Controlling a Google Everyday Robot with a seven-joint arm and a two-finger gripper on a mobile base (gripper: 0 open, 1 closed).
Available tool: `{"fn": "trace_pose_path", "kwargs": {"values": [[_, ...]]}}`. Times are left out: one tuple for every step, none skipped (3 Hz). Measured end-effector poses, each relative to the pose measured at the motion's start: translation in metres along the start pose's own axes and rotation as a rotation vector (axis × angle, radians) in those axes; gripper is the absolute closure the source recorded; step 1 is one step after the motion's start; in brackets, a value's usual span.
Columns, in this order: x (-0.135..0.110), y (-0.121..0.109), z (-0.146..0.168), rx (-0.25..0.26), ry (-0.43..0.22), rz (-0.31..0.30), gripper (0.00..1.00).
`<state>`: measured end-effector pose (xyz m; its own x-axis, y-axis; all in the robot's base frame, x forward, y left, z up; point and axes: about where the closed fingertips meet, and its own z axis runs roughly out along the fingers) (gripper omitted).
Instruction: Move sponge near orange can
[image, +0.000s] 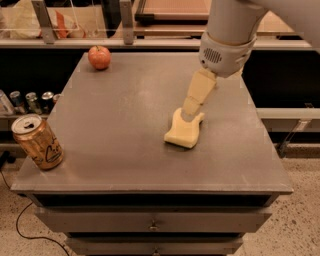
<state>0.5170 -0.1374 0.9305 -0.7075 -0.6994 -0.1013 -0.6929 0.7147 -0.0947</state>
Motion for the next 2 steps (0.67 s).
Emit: {"fn": "trace_pose_path", "kwargs": {"values": [[-0.026, 0.004, 0.030, -0.027, 0.076, 0.146, 0.00], [-0.039, 0.010, 0.044, 0.034, 0.103, 0.276, 0.00]]}}
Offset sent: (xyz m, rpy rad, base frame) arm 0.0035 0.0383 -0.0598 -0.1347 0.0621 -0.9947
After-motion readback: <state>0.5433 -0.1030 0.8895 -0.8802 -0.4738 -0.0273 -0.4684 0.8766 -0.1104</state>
